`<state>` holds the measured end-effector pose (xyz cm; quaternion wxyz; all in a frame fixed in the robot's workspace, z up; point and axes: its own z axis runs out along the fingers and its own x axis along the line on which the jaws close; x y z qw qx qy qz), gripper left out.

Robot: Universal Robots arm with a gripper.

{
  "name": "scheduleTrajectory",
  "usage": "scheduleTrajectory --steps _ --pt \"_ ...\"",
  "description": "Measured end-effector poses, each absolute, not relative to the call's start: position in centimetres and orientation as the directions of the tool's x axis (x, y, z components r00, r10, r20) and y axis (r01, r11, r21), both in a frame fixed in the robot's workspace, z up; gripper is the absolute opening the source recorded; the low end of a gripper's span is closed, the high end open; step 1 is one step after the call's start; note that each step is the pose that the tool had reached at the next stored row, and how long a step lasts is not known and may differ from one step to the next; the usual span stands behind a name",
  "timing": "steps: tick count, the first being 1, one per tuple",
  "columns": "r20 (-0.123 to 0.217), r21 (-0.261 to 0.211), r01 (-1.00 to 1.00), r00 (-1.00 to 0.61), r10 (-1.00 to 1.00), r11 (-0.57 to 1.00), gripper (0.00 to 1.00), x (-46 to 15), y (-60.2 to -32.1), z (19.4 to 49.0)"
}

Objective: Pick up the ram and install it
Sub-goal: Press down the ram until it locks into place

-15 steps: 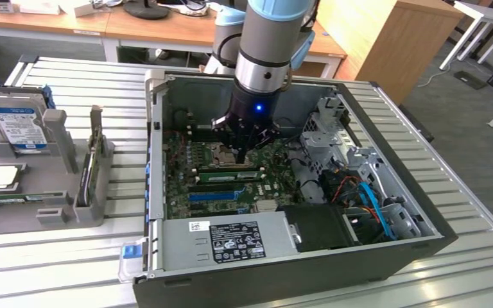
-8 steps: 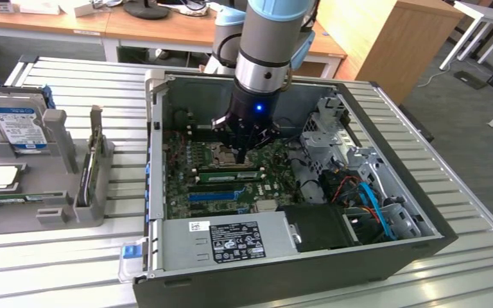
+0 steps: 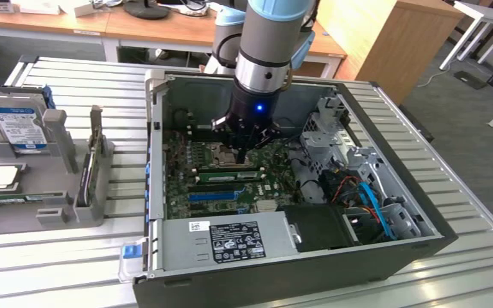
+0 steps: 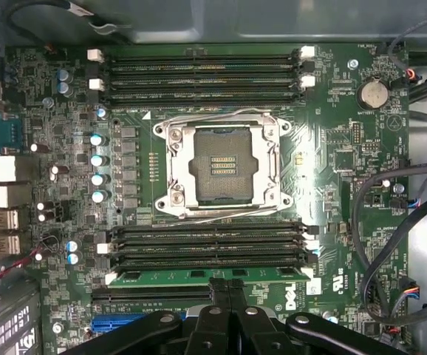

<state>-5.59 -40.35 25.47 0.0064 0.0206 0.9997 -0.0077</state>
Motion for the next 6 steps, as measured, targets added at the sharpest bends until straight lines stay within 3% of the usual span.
scheduleTrajectory --steps 6 --pt "-0.013 -0.015 0.039 -0.999 0.039 0.999 0.10 -5.59 -40.35 25.47"
